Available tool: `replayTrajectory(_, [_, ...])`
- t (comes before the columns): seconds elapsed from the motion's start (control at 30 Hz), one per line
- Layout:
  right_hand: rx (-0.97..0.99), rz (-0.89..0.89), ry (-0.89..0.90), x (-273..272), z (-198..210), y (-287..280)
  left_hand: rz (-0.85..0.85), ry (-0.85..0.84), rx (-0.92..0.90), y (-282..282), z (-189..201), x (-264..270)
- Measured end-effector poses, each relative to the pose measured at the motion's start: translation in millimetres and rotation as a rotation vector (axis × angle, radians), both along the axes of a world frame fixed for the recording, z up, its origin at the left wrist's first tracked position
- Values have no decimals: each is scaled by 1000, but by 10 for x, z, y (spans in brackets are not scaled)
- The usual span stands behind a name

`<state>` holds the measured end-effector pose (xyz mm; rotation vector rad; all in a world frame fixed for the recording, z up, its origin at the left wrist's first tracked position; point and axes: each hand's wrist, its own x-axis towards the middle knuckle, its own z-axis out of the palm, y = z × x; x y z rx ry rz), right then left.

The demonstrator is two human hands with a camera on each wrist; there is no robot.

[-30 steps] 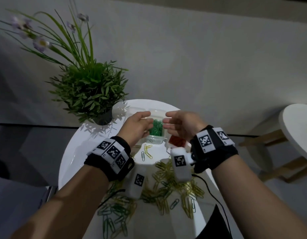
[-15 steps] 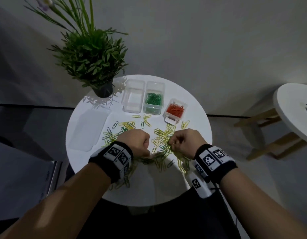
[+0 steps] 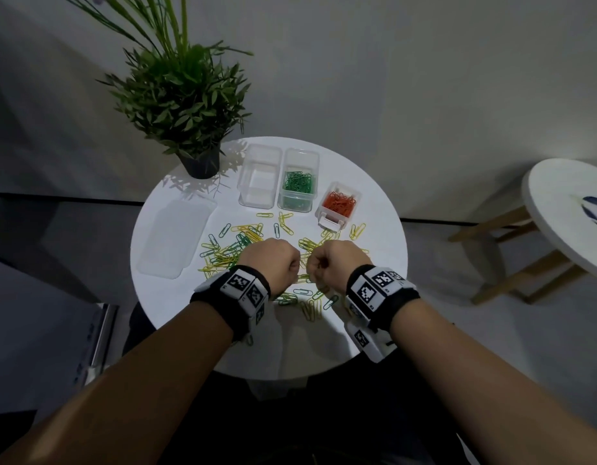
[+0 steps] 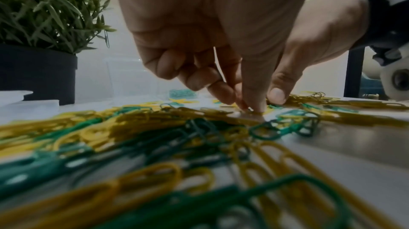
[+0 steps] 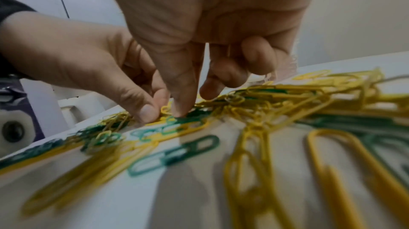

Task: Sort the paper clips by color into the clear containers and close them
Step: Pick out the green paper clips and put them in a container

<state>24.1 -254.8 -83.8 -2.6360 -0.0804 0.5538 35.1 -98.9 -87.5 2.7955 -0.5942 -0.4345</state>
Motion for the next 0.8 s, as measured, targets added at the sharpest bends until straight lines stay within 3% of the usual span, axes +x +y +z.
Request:
replayTrajectory(0.2, [264,-279,-40,38,23,-220,32,29,-58,69,-8,2])
replayTrajectory(0.4, [484,-428,63,-40,-7,-512,-16,66,-73,-130,-44,-14])
replayTrajectory(0.67, [709,-672,224,-140,-28,-554,-126,-23,7,-327,35,37])
replayTrajectory(0.8, [875,-692,324,-192,-25,-625,-160,-21,37,-256,1,76])
